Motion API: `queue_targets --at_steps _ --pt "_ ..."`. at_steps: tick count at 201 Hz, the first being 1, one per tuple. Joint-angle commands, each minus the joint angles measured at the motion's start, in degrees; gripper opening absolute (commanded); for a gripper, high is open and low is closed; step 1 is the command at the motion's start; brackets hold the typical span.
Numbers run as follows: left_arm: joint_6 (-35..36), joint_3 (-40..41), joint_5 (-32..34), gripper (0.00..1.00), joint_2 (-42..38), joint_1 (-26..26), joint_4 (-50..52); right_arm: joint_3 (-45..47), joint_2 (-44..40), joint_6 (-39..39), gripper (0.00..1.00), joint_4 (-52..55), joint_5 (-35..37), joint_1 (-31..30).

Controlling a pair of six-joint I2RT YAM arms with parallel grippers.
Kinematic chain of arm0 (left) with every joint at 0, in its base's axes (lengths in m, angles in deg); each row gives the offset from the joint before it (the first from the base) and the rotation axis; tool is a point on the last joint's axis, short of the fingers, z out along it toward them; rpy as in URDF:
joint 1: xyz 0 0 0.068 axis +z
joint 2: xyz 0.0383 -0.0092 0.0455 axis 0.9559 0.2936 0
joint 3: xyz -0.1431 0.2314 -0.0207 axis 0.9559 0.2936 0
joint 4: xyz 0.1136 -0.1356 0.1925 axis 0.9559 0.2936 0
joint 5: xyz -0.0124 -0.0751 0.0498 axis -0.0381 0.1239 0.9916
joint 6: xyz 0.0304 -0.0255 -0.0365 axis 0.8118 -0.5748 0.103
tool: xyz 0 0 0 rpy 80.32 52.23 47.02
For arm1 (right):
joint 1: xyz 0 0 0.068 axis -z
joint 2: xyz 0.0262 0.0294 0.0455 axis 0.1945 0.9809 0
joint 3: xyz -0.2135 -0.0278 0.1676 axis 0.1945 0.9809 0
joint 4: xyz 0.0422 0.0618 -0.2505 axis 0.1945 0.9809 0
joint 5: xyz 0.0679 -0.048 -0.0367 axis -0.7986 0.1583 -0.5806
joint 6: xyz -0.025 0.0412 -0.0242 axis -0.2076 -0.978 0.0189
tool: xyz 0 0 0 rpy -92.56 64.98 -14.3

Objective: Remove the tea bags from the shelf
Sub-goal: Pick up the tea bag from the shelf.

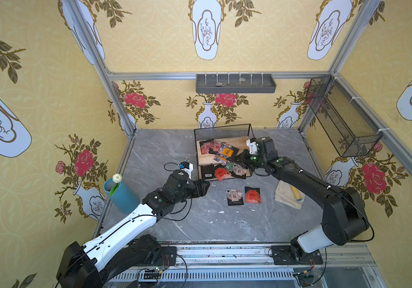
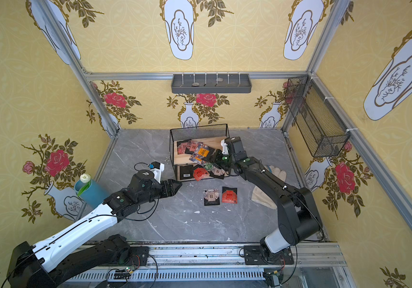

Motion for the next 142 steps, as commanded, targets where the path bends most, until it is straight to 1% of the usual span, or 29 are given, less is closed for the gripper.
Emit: queue_targets --at_steps 1,19,43,142 --pt "0.46 0.07 0.42 0.77 0.28 -0.02 -0.23 -0.22 -0.14 -0.9 0.05 0.24 0.56 0.16" --pt "0.58 -0.05 0.28 0.77 0.53 -0.02 -0.18 -0.55 -0.36 -0.65 0.0 0.16 0.49 0.25" --pt "0.6 -0.21 0.33 0.77 0.55 -0.02 -0.14 -0.78 -0.92 -0.24 0.0 -0.06 0.78 0.32" --pt "0.66 -0.9 0.74 0.77 0.29 -0.02 0.56 1.17 -5.17 0.35 0.0 -7.0 -0.92 1.3"
